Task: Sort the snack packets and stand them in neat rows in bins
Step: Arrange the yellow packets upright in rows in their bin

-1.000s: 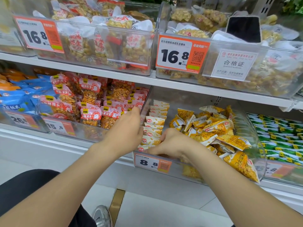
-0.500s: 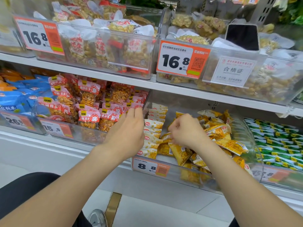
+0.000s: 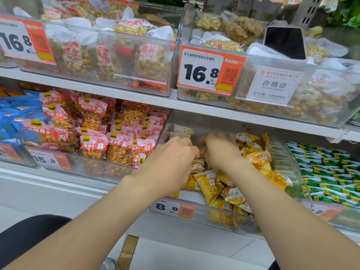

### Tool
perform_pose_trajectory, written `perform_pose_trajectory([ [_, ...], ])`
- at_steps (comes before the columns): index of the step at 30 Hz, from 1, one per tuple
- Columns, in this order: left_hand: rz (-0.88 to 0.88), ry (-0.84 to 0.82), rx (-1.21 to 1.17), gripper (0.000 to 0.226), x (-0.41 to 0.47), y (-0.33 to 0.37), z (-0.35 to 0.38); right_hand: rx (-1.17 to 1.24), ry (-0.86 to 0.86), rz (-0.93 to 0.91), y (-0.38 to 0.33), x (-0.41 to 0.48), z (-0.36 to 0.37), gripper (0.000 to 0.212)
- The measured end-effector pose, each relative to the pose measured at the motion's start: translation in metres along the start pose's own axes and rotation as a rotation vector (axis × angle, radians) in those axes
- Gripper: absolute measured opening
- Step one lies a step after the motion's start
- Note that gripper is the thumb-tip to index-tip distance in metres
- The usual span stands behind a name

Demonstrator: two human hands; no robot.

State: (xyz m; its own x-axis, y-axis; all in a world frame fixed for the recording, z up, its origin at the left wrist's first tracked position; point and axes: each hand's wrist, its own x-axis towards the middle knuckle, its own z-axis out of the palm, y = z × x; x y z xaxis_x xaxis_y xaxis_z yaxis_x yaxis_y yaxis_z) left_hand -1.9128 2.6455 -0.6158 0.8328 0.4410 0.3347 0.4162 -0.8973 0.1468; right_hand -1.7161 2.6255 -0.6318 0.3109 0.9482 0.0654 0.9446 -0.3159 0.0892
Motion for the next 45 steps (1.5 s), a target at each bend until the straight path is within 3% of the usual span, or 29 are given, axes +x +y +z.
perform_pose_trajectory([
  [5, -0.148, 0.077, -0.213, 0.047, 0.003, -0.002, -0.002, 0.441, 0.163, 0.090, 0.003, -0.025, -0.027, 0.027],
  [9, -0.358, 0.073, -0.472, 0.068, 0.006, 0.007, -0.008, 0.888, 0.039, 0.069, -0.002, -0.058, -0.039, 0.029],
  [13, -0.606, 0.094, -0.992, 0.050, 0.003, 0.006, -0.018, 1.194, -0.107, 0.004, -0.004, -0.072, -0.041, 0.031],
  [15, -0.640, 0.098, -1.050, 0.032, -0.001, 0.004, -0.024, 1.264, -0.122, -0.026, -0.004, -0.078, -0.044, 0.023],
  [16, -0.615, 0.102, -1.018, 0.026, -0.003, 0.004, -0.027, 1.253, -0.128, -0.060, -0.002, -0.081, -0.046, 0.019],
  [18, -0.550, 0.093, -1.027, 0.019, -0.005, 0.003, -0.031, 1.232, -0.164, -0.123, 0.002, -0.086, -0.047, 0.031],
  [20, -0.520, 0.020, -1.122, 0.018, -0.005, 0.002, -0.037, 1.176, -0.161, -0.179, 0.008, -0.084, -0.047, 0.043],
  [22, -0.509, -0.066, -1.151, 0.019, -0.004, -0.001, -0.040, 1.057, -0.146, -0.245, 0.014, -0.079, -0.048, 0.040],
  [27, -0.428, -0.012, -0.849, 0.015, 0.003, -0.005, -0.033, 0.842, -0.085, -0.297, 0.006, -0.072, -0.045, 0.025],
  [30, -0.398, 0.141, -0.451, 0.021, 0.009, -0.013, -0.017, 0.690, 0.048, -0.124, 0.001, -0.060, -0.035, 0.013],
  [33, -0.325, 0.160, -0.180, 0.018, 0.015, -0.018, -0.005, 0.551, 0.158, 0.190, 0.002, -0.041, -0.031, 0.027],
  [35, -0.268, 0.056, -0.057, 0.017, 0.015, -0.012, 0.007, 0.512, 0.176, 0.233, 0.000, -0.029, -0.026, 0.043],
  [38, -0.177, -0.148, 0.056, 0.004, 0.014, 0.003, 0.020, 0.435, 0.229, 0.188, -0.008, -0.007, -0.017, 0.038],
  [42, -0.113, -0.247, 0.024, 0.018, 0.027, -0.004, 0.028, 0.245, 0.027, 0.309, -0.016, 0.024, -0.011, 0.041],
  [45, -0.109, -0.371, 0.070, 0.026, 0.037, -0.014, 0.032, 0.163, -0.032, 0.263, -0.017, 0.042, -0.009, 0.039],
])
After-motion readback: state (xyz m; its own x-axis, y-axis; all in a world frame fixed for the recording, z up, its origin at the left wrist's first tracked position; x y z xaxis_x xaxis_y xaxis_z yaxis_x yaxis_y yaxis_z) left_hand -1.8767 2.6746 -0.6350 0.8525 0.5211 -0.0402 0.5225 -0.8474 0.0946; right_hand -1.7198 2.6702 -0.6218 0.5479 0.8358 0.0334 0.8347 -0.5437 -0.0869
